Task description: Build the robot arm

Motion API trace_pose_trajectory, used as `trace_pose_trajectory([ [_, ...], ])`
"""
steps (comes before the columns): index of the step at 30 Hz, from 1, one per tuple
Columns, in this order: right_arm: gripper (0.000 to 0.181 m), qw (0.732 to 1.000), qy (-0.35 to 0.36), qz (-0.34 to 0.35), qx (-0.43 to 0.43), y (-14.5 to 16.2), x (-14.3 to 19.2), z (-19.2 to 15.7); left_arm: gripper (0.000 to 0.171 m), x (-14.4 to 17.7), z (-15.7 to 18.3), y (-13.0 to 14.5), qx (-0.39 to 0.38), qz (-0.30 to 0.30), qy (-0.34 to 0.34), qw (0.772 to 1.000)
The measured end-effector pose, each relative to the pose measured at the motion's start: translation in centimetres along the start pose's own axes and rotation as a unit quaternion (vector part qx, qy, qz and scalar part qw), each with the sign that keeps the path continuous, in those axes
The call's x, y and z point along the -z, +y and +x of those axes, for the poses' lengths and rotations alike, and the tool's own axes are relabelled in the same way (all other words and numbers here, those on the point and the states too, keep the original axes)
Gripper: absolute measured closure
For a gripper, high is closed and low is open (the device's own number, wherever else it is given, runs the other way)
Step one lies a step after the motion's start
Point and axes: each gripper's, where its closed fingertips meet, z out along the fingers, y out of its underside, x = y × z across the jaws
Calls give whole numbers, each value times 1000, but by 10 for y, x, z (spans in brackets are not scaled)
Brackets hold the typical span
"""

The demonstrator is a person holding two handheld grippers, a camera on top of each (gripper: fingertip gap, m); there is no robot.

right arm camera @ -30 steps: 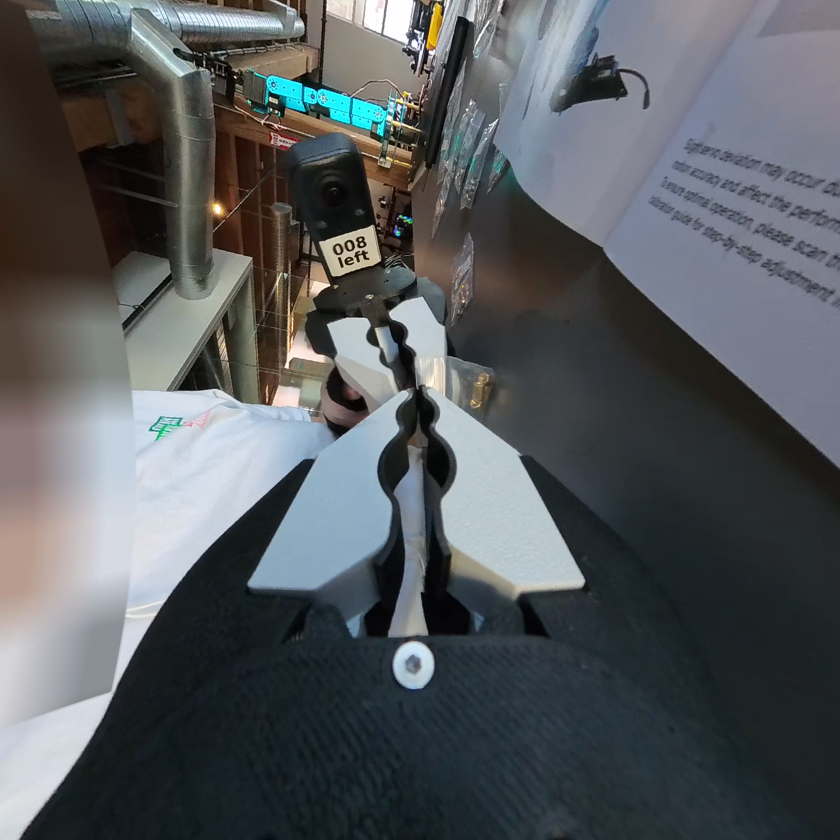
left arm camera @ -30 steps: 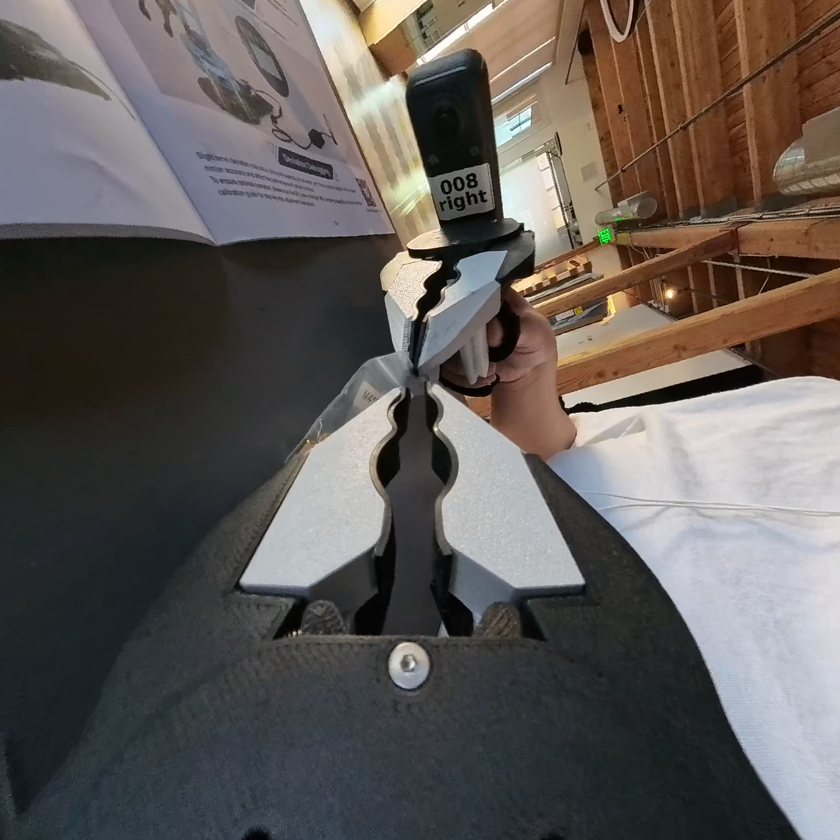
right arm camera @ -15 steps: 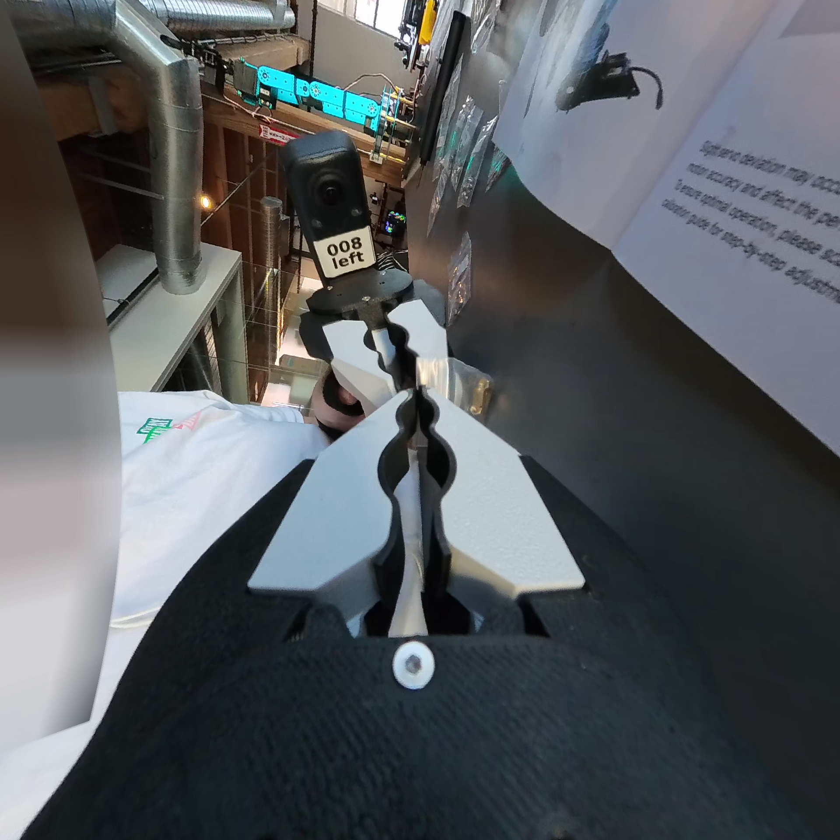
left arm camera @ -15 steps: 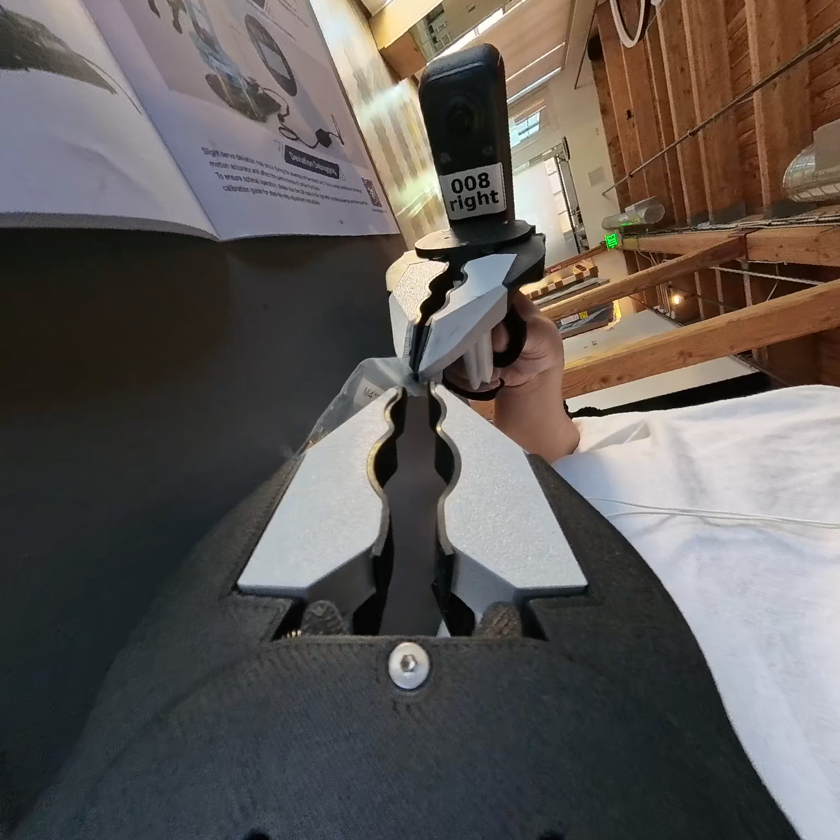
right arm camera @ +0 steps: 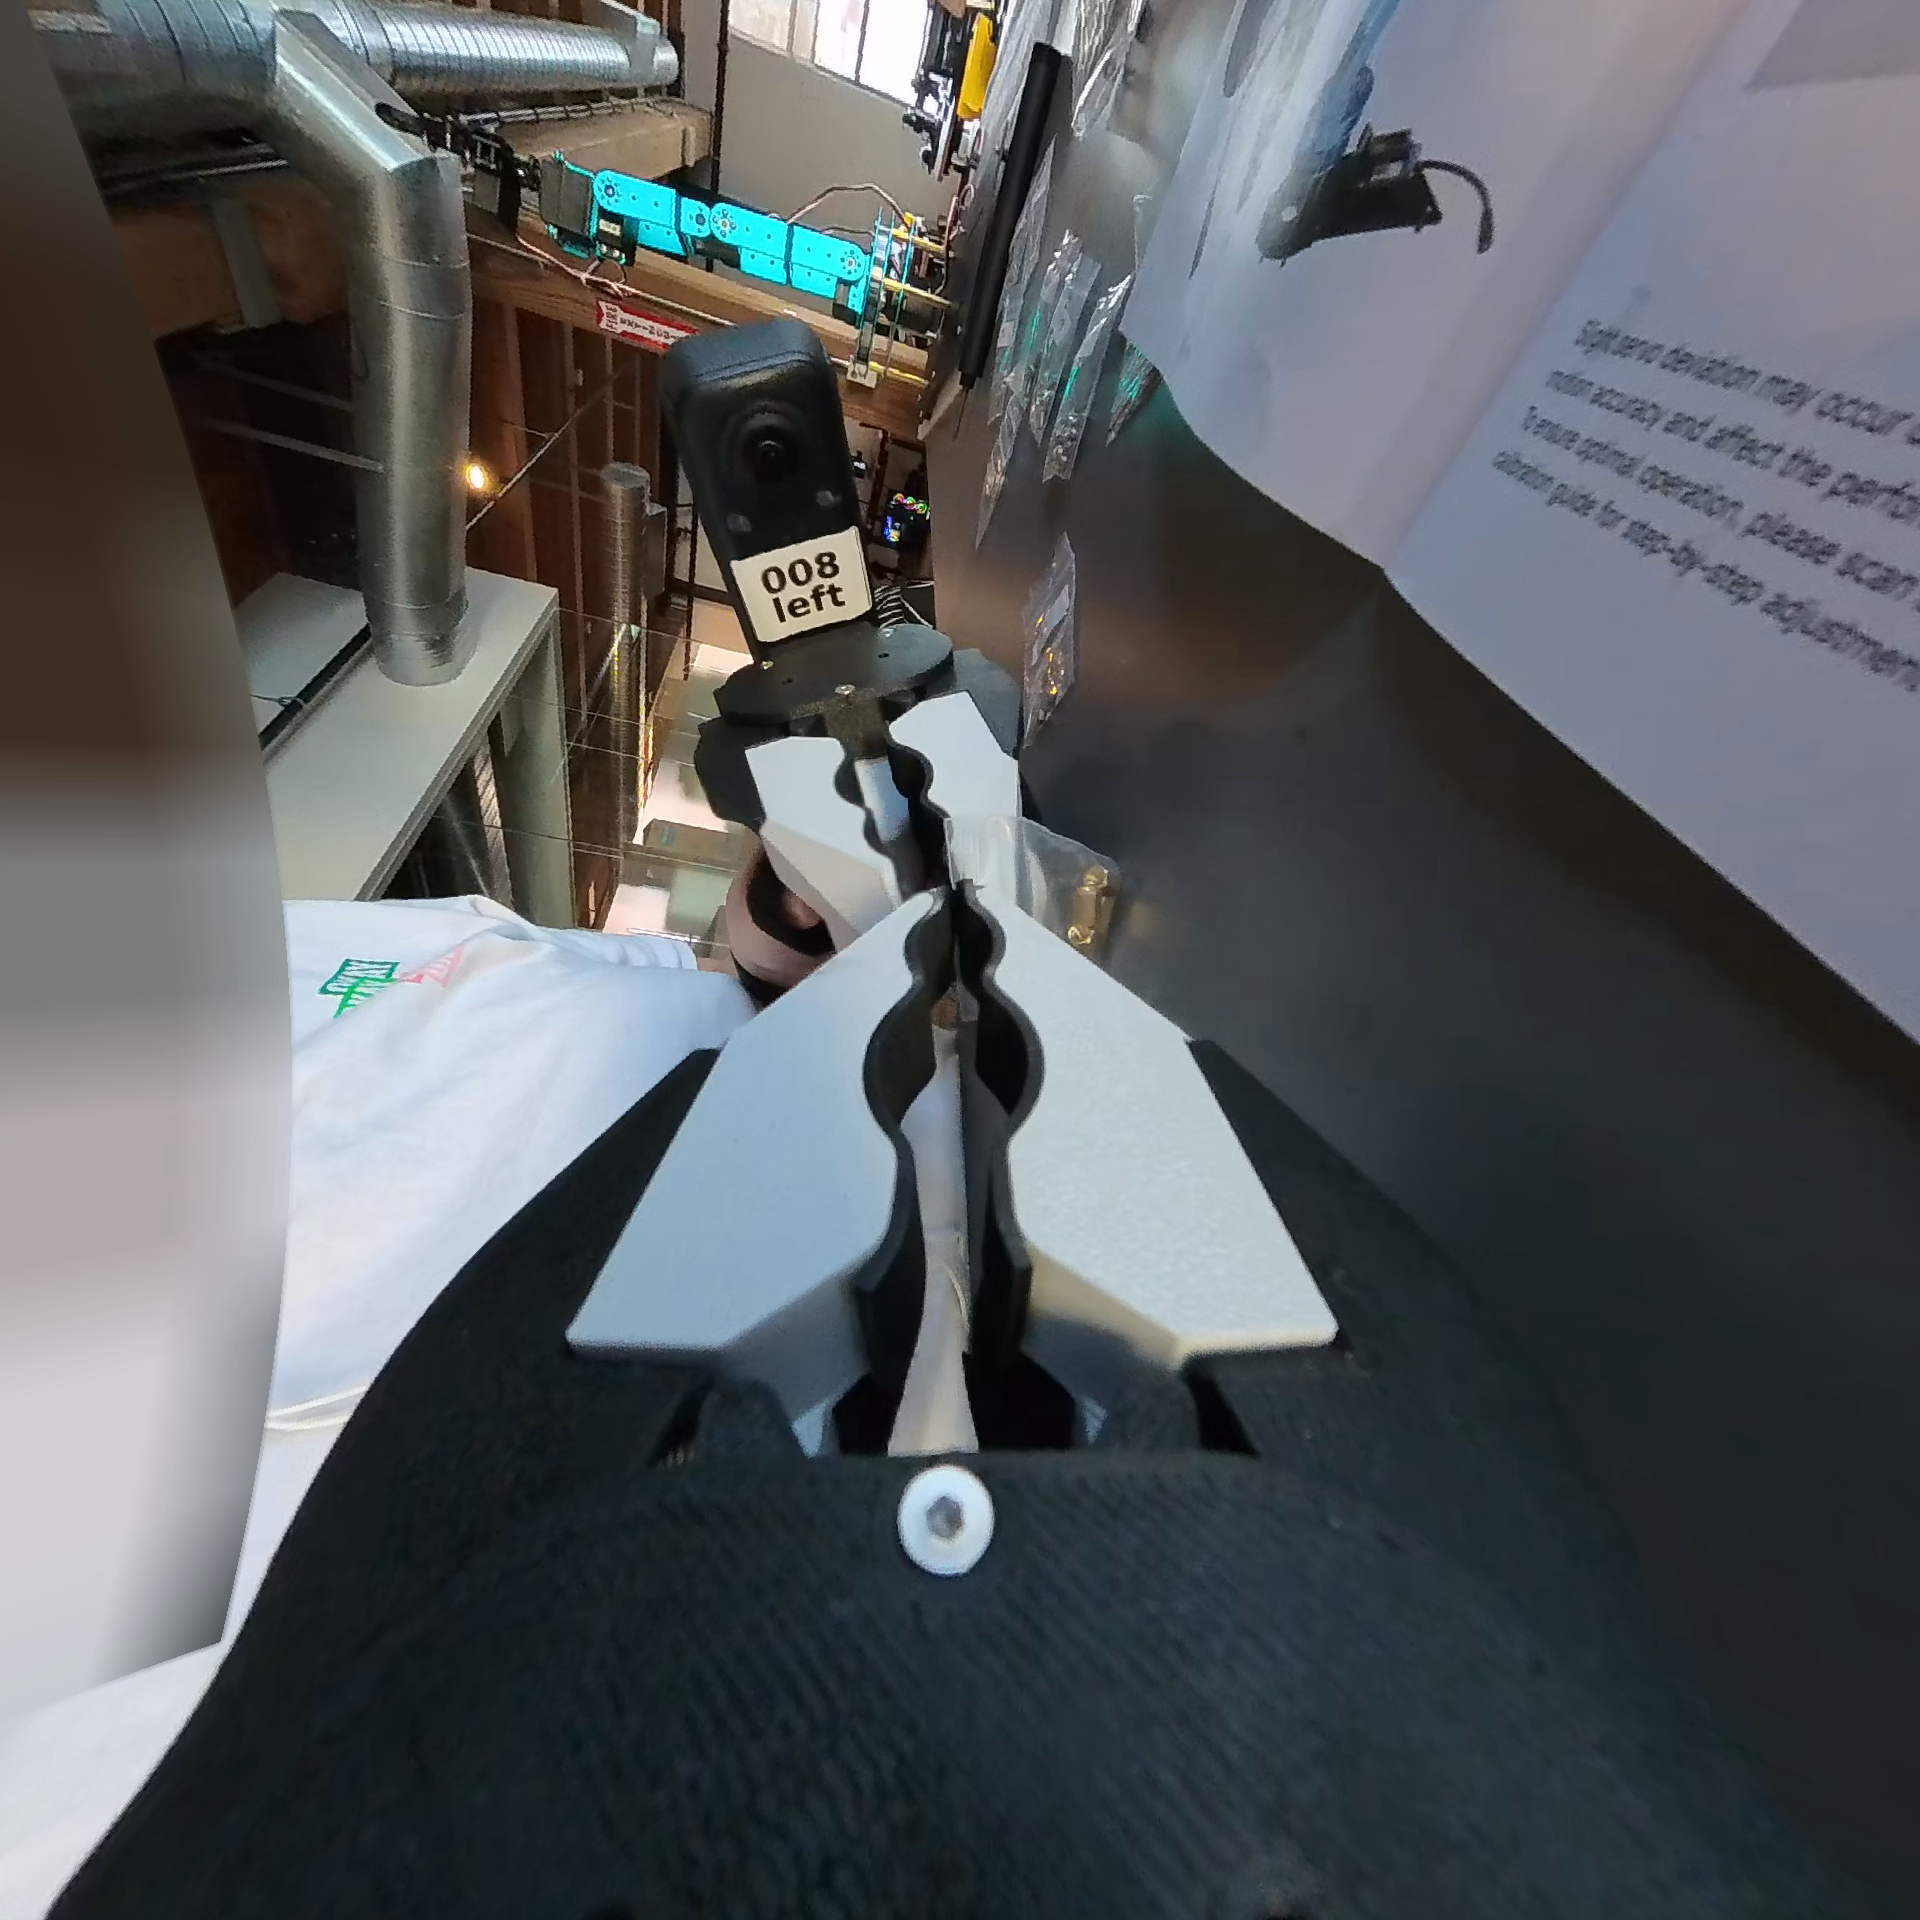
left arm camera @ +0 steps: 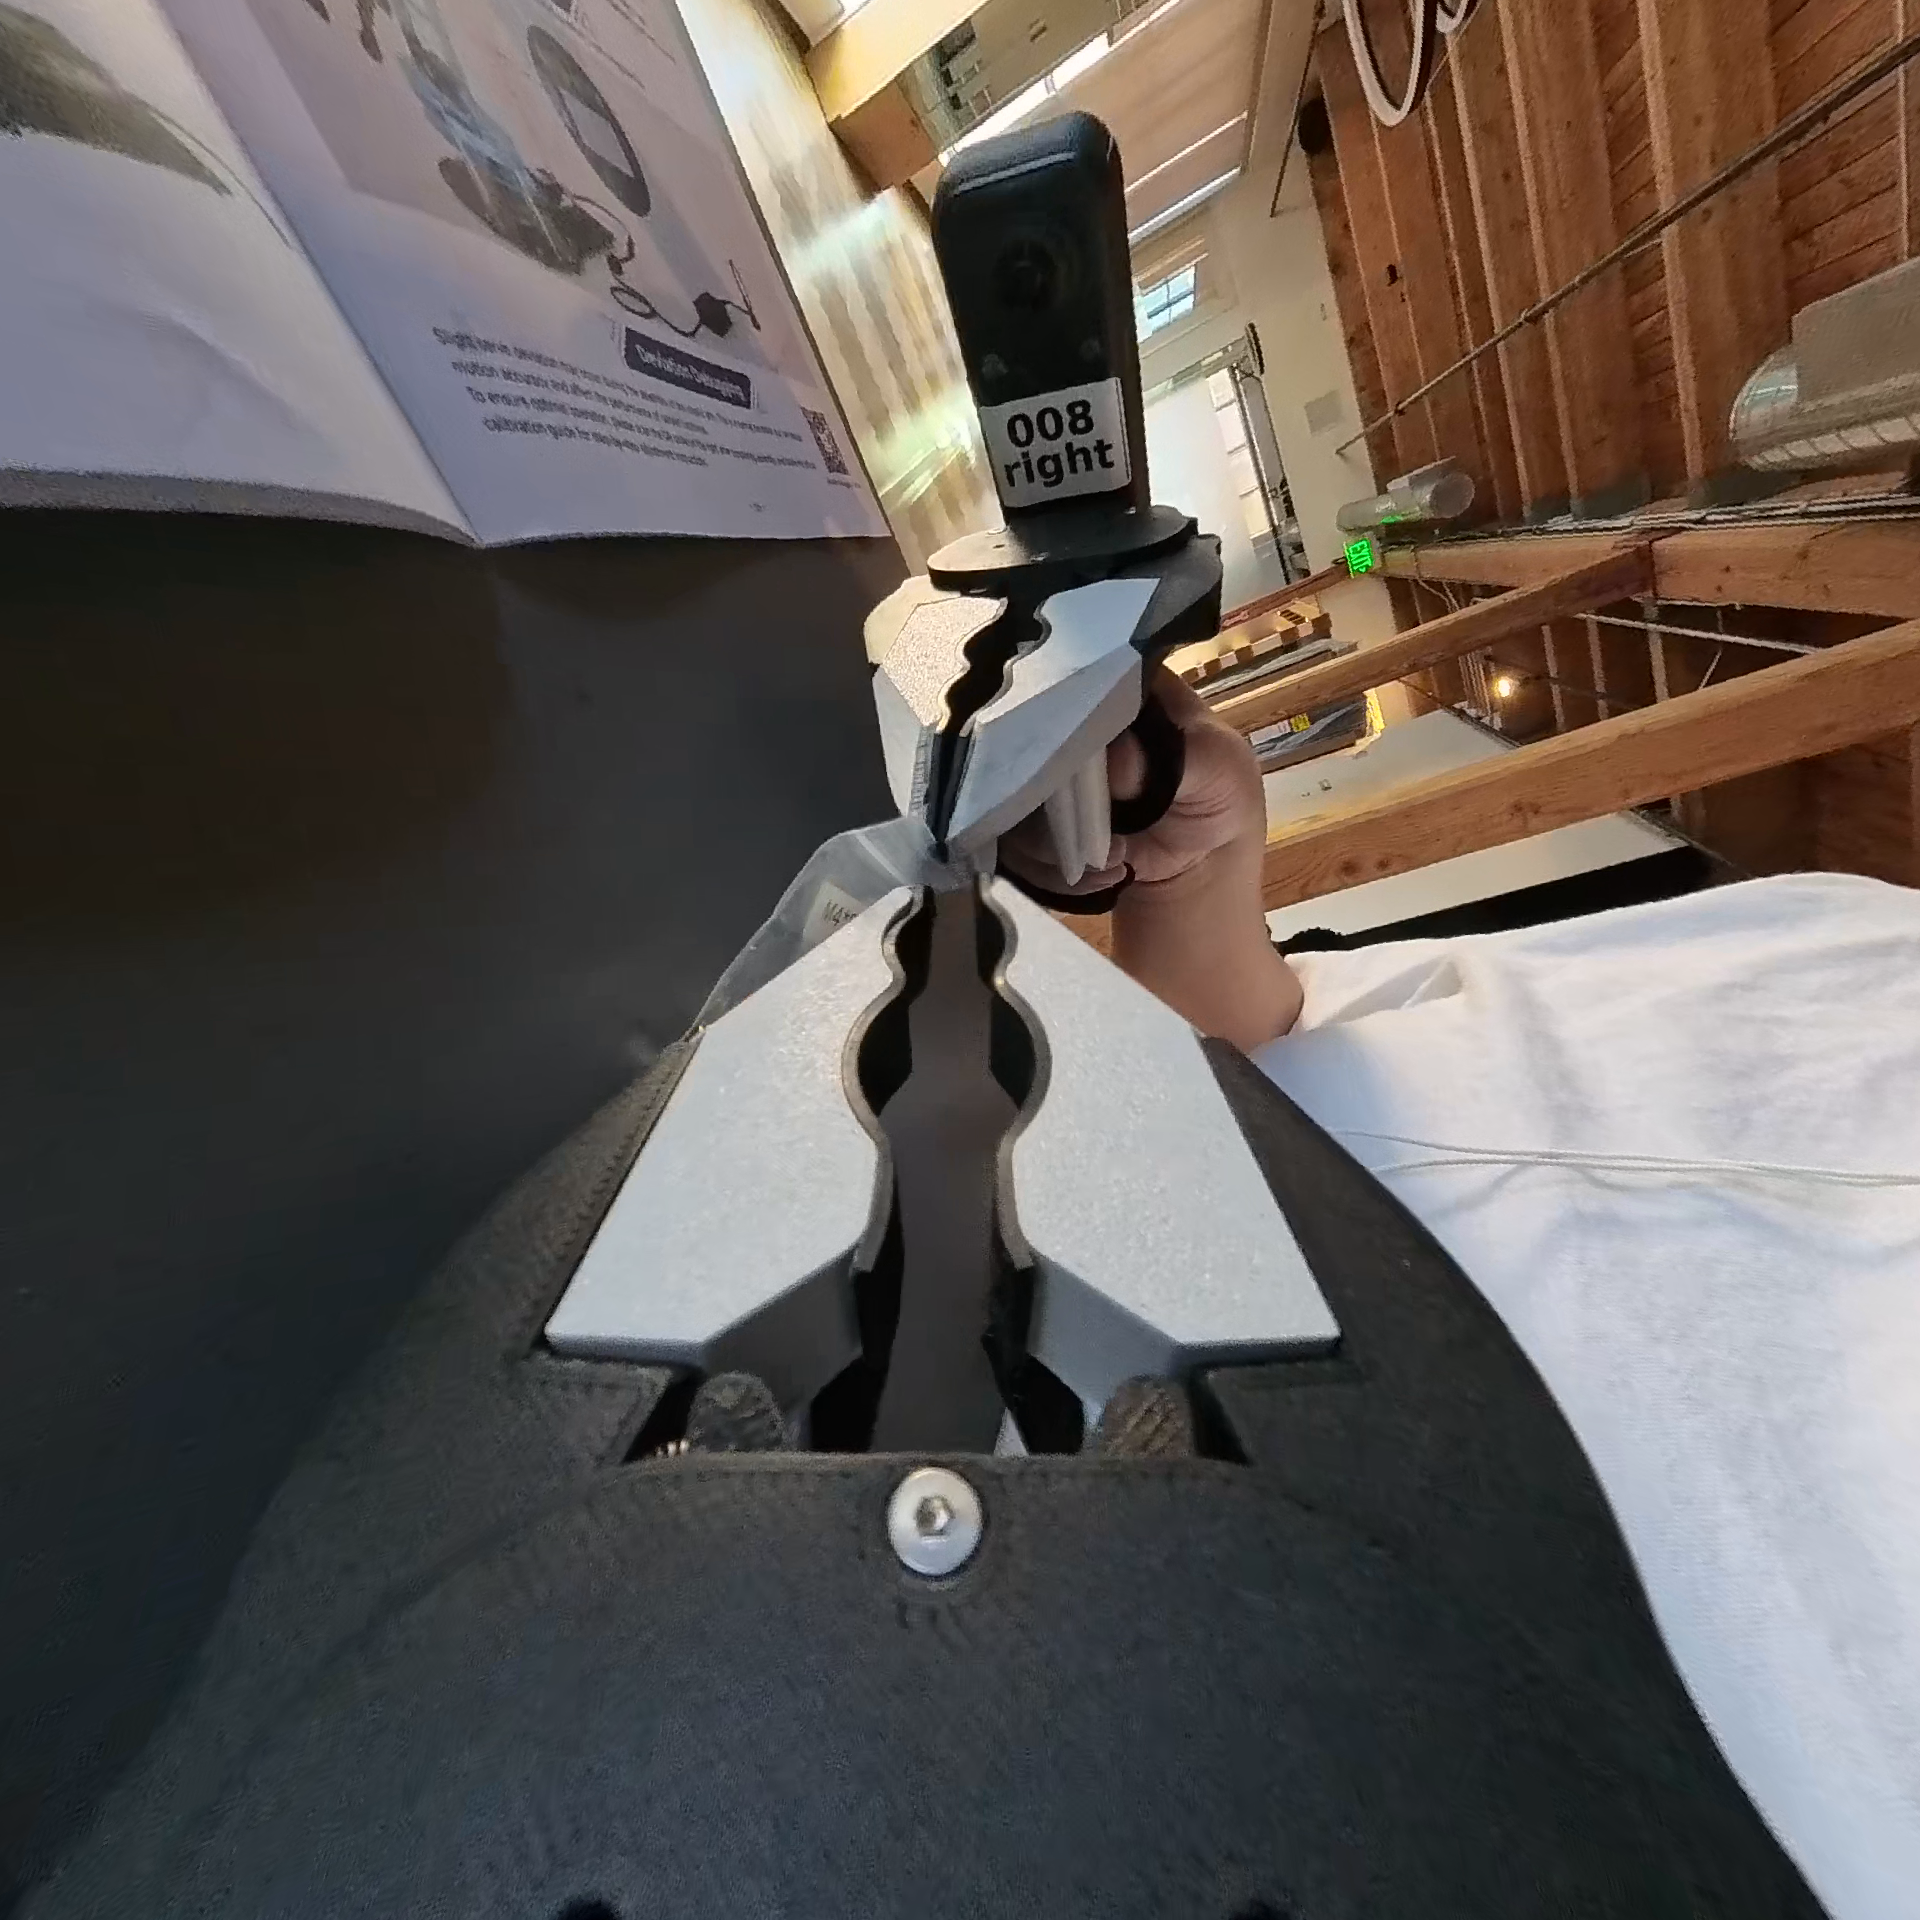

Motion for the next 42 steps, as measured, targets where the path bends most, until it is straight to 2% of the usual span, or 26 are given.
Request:
trace_pose_trajectory([
  [9, 181, 1000, 1, -6, 3, 1, -2, 0, 164, 0, -4, 0, 13, 2, -7, 1000],
  [14, 181, 1000, 6, -5, 5, 0, -2, 1, 171, 0, -3, -1, 20, 5, -2, 1000],
  [20, 181, 1000, 10, -7, 3, 2, -2, 3, 171, -1, -5, 1, 17, 0, -5, 1000],
  [31, 181, 999, 48, -12, 22, 3, -2, 14, 171, 0, -15, 2, 57, -2, -7, 998],
  [36, 181, 996, 76, -29, 44, 5, 1, 21, 171, -2, -22, 4, 69, -19, -23, 997],
  [42, 181, 993, 73, -66, 59, 15, 9, 21, 171, -5, -24, 8, 62, -41, -39, 996],
])
